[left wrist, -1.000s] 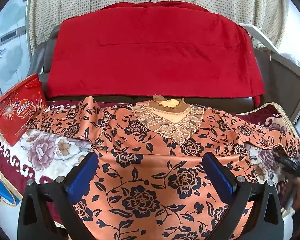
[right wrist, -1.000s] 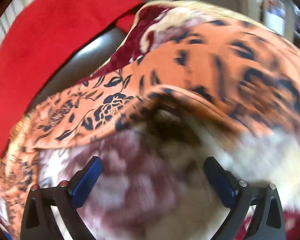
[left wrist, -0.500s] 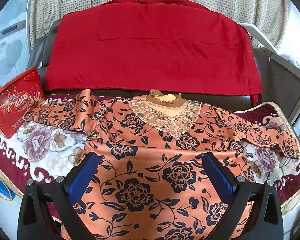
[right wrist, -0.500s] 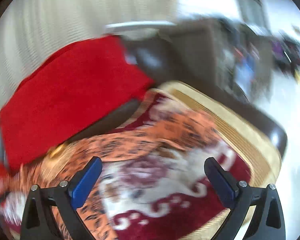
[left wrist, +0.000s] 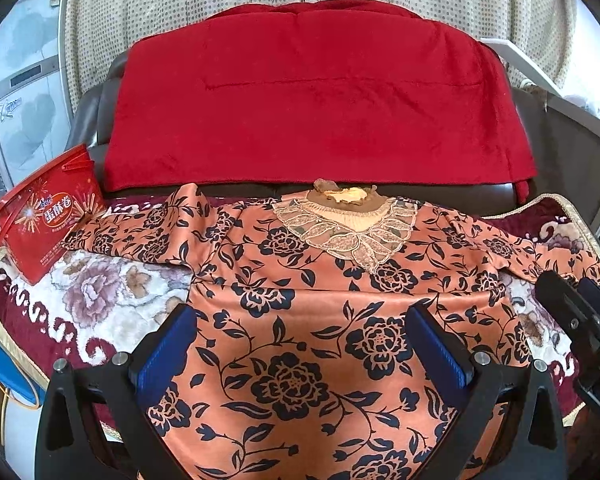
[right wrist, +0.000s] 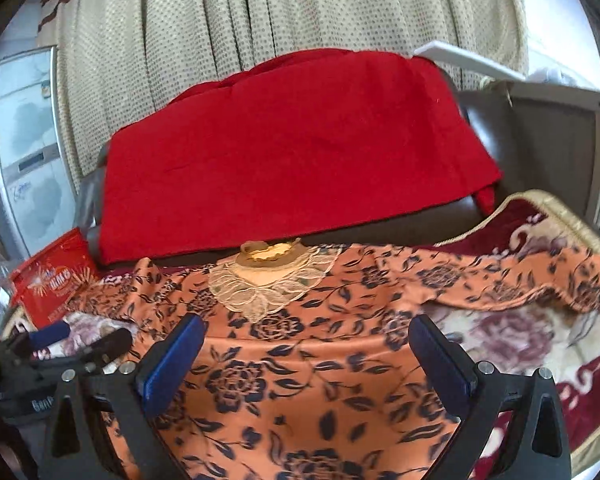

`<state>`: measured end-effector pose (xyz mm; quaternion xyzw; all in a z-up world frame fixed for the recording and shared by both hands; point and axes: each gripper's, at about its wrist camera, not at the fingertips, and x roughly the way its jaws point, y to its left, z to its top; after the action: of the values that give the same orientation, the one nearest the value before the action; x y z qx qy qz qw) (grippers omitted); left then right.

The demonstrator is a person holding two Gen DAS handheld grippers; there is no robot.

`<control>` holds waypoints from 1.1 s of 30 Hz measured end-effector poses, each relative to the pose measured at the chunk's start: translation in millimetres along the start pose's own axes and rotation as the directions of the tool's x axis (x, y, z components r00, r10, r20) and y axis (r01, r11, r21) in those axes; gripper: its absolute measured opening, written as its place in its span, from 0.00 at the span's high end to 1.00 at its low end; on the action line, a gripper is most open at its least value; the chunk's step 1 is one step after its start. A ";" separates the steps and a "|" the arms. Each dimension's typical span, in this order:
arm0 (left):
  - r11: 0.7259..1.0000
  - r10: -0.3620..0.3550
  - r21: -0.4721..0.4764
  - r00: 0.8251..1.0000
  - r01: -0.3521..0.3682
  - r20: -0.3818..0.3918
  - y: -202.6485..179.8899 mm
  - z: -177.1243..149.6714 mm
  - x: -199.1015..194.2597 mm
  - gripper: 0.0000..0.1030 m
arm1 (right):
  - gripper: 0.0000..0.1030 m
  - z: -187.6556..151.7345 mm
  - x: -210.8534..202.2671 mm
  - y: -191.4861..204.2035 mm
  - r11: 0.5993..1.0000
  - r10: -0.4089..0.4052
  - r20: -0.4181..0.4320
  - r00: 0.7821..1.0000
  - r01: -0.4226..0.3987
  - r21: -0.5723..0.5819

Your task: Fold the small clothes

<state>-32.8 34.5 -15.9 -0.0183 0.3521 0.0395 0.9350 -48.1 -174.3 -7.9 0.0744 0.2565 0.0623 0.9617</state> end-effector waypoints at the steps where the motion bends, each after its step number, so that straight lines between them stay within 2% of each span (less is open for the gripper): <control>1: 1.000 -0.002 0.000 1.000 0.002 0.001 0.4 -0.6 0.1 0.00 | 0.00 0.1 2.8 1.8 1.000 0.012 -0.005 1.000 -0.012 0.008; 5: 1.000 -0.028 -0.007 1.000 0.028 0.003 0.8 -1.1 1.4 0.00 | 0.00 0.4 5.8 1.6 1.000 0.019 -0.014 1.000 -0.020 -0.011; 10: 0.999 -0.031 0.009 1.000 0.031 -0.002 -3.9 -3.5 4.0 0.00 | 0.00 -4.4 12.1 1.4 0.999 0.041 -0.068 0.997 -0.041 0.003; 33: 1.000 -0.030 0.002 0.999 0.030 0.018 -4.1 -2.4 -3.1 0.00 | 0.00 -0.9 4.4 4.2 1.000 0.027 -0.040 0.999 -0.027 -0.010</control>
<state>-36.3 30.1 -15.5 -0.0227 0.3434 0.0253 0.9386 -45.1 -169.3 -10.1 0.0717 0.2745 0.0780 0.9557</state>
